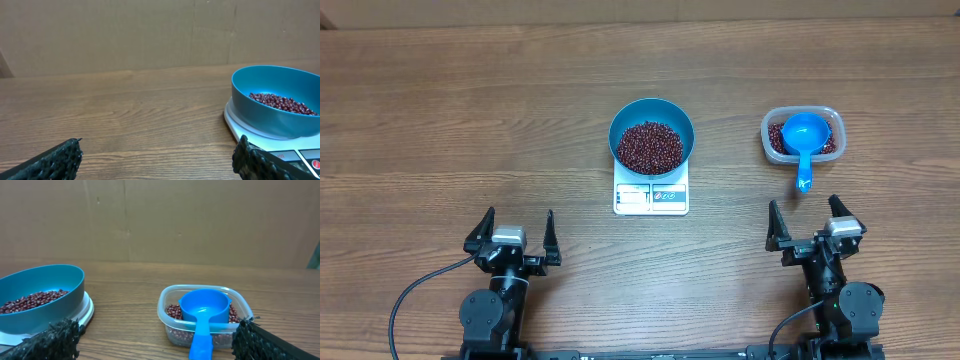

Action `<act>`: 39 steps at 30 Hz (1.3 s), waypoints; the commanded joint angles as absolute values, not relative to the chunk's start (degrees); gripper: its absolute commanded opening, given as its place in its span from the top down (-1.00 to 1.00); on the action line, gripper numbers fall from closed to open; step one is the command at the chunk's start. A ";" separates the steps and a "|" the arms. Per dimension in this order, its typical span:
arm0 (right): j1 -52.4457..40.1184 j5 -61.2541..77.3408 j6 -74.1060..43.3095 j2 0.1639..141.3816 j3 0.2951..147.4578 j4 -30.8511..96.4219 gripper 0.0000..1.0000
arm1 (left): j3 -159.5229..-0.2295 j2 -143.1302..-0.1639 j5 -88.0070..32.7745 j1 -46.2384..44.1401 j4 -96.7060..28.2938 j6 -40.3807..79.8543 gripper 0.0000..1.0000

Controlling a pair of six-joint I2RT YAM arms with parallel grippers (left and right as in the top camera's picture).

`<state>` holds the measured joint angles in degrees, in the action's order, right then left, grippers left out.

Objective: Scoop item into bowl and weigh 150g on scale

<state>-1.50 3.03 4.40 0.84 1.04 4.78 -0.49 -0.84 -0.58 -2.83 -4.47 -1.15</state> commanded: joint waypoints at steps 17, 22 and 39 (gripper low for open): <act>0.97 -1.41 -3.01 0.16 0.47 4.71 -1.00 | -0.27 -0.25 -0.01 -2.26 -4.49 -0.19 -0.99; 0.97 -1.41 -3.01 0.16 0.47 4.71 -1.00 | -0.27 -0.25 -0.01 -2.26 -4.49 -0.19 -1.00; 0.97 -1.41 -3.03 0.16 0.47 4.71 -1.00 | -0.27 -0.25 -0.01 -2.26 -4.49 -0.19 -0.99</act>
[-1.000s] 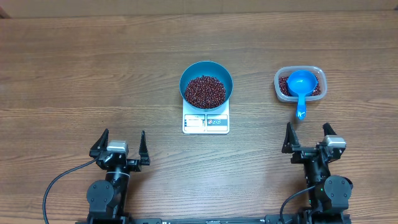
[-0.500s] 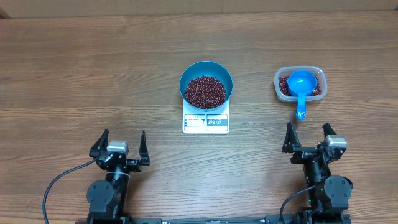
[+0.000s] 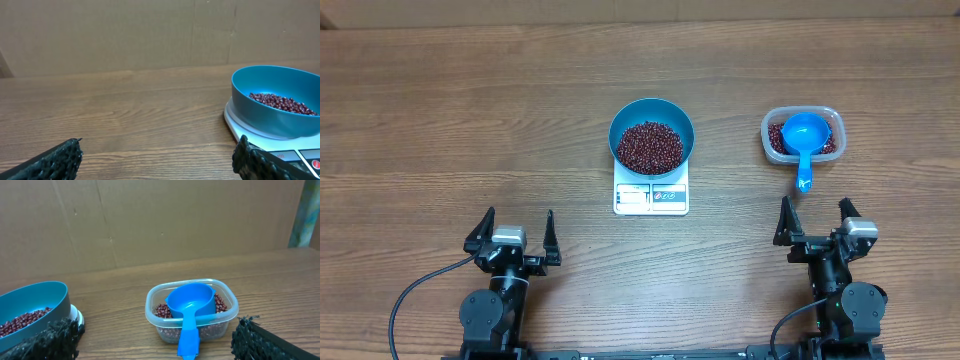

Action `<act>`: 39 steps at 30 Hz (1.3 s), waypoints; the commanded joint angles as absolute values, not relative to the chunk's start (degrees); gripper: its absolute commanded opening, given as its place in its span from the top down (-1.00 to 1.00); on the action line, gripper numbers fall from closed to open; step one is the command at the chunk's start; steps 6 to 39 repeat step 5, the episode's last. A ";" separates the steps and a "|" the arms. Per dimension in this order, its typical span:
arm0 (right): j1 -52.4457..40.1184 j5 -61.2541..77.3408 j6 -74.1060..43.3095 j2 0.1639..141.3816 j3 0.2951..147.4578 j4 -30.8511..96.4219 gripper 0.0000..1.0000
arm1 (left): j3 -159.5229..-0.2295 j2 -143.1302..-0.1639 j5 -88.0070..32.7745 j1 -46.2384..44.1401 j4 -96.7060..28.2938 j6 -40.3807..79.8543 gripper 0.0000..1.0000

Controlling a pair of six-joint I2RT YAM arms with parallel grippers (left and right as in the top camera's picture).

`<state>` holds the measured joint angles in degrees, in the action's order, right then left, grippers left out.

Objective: Scoop item into bowl and weigh 150g on scale

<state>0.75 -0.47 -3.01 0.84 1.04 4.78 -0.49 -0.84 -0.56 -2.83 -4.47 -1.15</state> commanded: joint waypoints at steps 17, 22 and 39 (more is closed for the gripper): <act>0.99 -1.41 -3.01 0.16 0.47 4.71 -1.00 | -0.27 -0.25 -0.01 -2.26 -4.49 -0.19 -0.99; 0.99 -1.41 -3.01 0.16 0.47 4.71 -1.00 | -0.27 -0.25 -0.01 -2.26 -4.49 -0.19 -0.99; 0.99 -1.41 -3.01 0.16 0.47 4.71 -1.00 | -0.27 -0.25 -0.01 -2.26 -4.49 -0.19 -0.99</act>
